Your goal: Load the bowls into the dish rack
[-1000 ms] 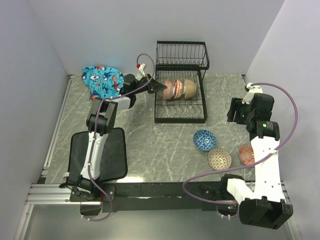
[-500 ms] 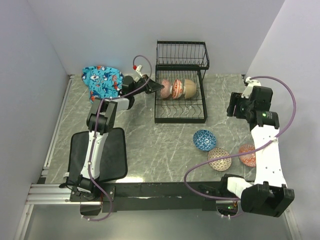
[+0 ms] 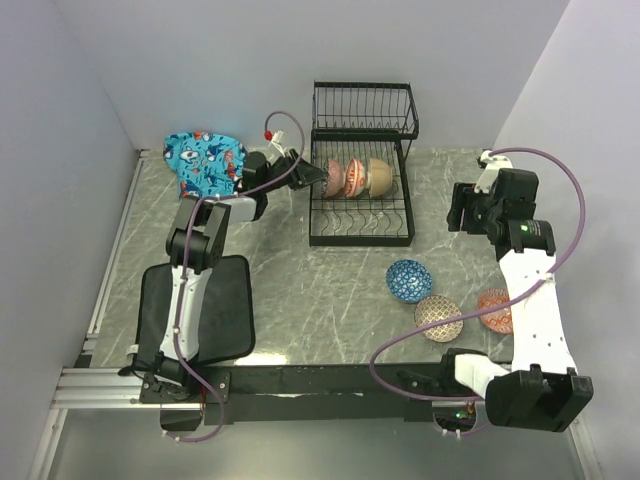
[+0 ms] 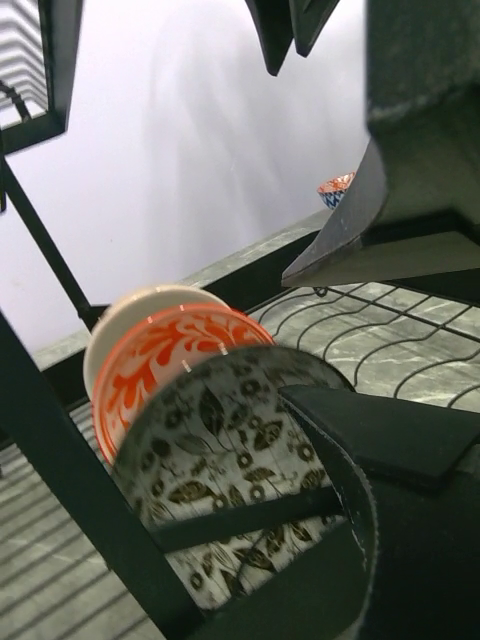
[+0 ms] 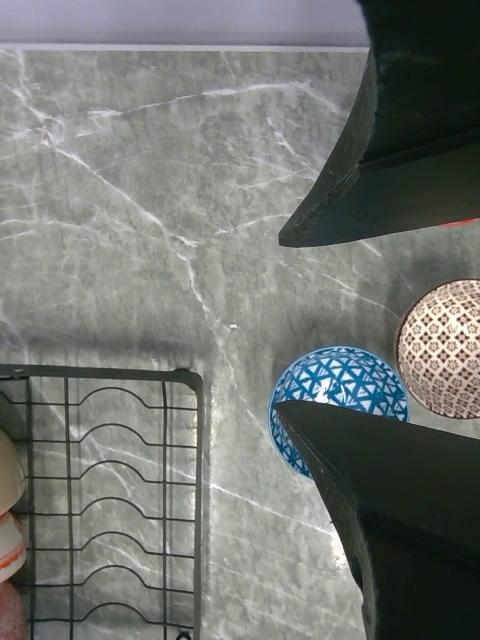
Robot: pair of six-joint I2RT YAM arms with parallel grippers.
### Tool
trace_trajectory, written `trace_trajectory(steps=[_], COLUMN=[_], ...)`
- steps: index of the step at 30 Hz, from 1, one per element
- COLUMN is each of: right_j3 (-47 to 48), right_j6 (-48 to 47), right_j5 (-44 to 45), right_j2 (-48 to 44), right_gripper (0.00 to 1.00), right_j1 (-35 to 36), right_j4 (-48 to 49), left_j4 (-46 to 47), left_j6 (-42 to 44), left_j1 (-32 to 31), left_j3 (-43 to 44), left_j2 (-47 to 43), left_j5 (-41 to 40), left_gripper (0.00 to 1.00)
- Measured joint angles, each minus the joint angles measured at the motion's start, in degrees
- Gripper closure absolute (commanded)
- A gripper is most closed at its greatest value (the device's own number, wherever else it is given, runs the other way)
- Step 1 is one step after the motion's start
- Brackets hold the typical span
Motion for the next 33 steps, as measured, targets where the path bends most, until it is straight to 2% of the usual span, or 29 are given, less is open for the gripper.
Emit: trace_trajectory(steps=[6, 12, 15, 19, 24, 29, 33], right_j3=[-0.1, -0.7, -1.9, -4.0, -5.9, -8.3, -9.7], right_j6=[-0.1, -1.1, -3.1, -5.9, -3.6, 2.1, 6.9], right_j5=[-0.2, 0.3, 2.4, 3.8, 4.8, 7.4, 9.1], right_j2=[-1.7, -3.5, -4.2, -3.9, -0.6, 3.2, 6.9], right_gripper=[0.3, 0.3, 0.3, 0.3, 0.33, 0.34, 0.34], right_j1=[0.1, 2.1, 7.7, 18.8, 24.3, 31.0, 35.7], right_j4=[0.1, 0.1, -0.4, -2.2, -2.8, -1.9, -2.0], left_j4=[-1.0, -3.3, -5.6, -9.3, -17.1, -26.1, -32.2], left_j6=[2.1, 4.4, 7.2, 13.0, 20.7, 28.2, 33.7], left_j1=[-0.1, 0.4, 1.2, 2.4, 2.8, 2.8, 2.8], left_j3=[-1.6, -7.7, -14.3, -23.9, -34.0, -37.8, -38.6], left_j2=[-3.1, -10.0, -17.2, -29.0, -45.7, -56.9, -60.3], left_j5=[-0.1, -0.1, 0.0, 1.3, 2.9, 2.6, 0.3], left_gripper=[0.47, 0.45, 0.45, 0.44, 0.44, 0.43, 0.42])
